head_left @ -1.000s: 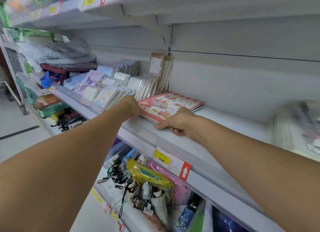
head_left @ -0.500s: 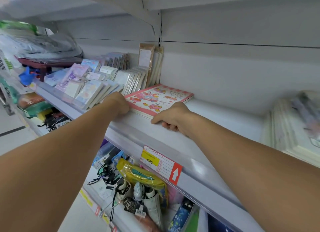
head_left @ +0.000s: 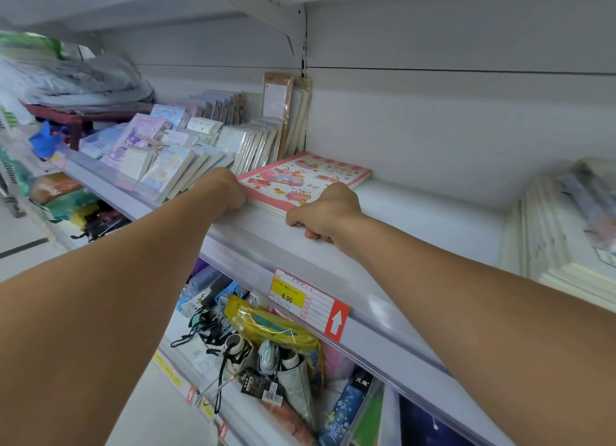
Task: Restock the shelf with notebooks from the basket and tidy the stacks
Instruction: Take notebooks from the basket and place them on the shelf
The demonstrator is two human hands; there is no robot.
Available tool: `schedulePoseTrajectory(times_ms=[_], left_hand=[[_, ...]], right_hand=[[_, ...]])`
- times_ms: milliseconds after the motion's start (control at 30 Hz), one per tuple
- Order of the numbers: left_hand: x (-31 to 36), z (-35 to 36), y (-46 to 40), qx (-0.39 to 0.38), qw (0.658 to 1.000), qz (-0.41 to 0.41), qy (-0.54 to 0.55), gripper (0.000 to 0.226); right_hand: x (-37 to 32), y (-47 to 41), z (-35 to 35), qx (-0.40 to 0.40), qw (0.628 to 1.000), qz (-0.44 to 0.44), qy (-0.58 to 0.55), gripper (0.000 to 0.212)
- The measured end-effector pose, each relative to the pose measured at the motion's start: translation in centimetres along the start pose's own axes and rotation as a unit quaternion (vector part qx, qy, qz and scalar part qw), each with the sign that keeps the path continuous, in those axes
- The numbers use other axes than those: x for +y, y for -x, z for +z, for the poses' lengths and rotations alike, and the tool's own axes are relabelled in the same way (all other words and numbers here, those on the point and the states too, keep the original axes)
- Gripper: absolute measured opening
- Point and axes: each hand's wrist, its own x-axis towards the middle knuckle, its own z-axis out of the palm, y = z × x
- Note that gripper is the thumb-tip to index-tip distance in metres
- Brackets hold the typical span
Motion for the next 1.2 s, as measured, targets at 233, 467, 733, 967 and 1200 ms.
schedulePoseTrajectory(times_ms=[233,467,733,967,1200], left_hand=[[-0.2,-0.4,0.6,0.005,0.999,-0.002,0.034,0.014],[-1.8,-3.3,4.7,-0.014,0.990,0.074,0.116,0.030],[-13.4,4.4,22.8,0.116,0.948,0.108,0.276,0.022],[-30.4,19.5,43.3,-0.189,0.894,-0.336,0.229,0.036],[-33.5,22.5,47.4,-0.242,0.825,-0.463,0.216,0.050]], right_hand=[[0.2,0.1,0.2,0.022,1.000,-0.009,-0.002,0.029],[-2.1,2.6,-1.0,-0.050,0.998,0.025,0.037,0.036],[1.3,19.5,4.7,0.204,0.916,-0.344,0.038,0.012],[25.2,30.3,20.9,-0.281,0.930,0.145,0.190,0.056],[28.4,35.9,23.7,-0.277,0.934,0.189,0.119,0.045]])
